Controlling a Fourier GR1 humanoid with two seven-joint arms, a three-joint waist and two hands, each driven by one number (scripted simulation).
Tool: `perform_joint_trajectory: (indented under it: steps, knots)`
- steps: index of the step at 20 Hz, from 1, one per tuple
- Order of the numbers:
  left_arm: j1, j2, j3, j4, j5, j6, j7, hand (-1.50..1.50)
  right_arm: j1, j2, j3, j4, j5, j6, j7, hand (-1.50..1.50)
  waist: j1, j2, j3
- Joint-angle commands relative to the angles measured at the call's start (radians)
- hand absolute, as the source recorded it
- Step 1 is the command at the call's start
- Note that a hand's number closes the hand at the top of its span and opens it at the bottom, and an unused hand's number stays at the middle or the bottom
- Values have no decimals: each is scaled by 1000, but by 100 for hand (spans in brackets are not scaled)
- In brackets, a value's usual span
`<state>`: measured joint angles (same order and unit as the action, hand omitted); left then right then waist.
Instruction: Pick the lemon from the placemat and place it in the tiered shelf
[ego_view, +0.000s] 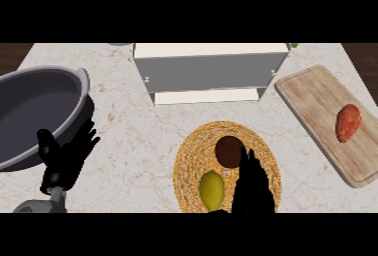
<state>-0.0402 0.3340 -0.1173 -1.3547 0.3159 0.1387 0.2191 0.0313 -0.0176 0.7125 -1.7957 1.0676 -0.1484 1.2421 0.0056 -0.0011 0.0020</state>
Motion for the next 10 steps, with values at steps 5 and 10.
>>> perform_joint_trajectory:
  steps: [5,10]
  knots:
    - [-5,4,23,32,1,-5,26,0,-34,17,-13,23,28,18,245,-150,-5,1,-3]
    - [-56,-48,-9,38,-30,24,37,0,-112,17,-34,188,-7,-111,200,-150,-3,4,-2]
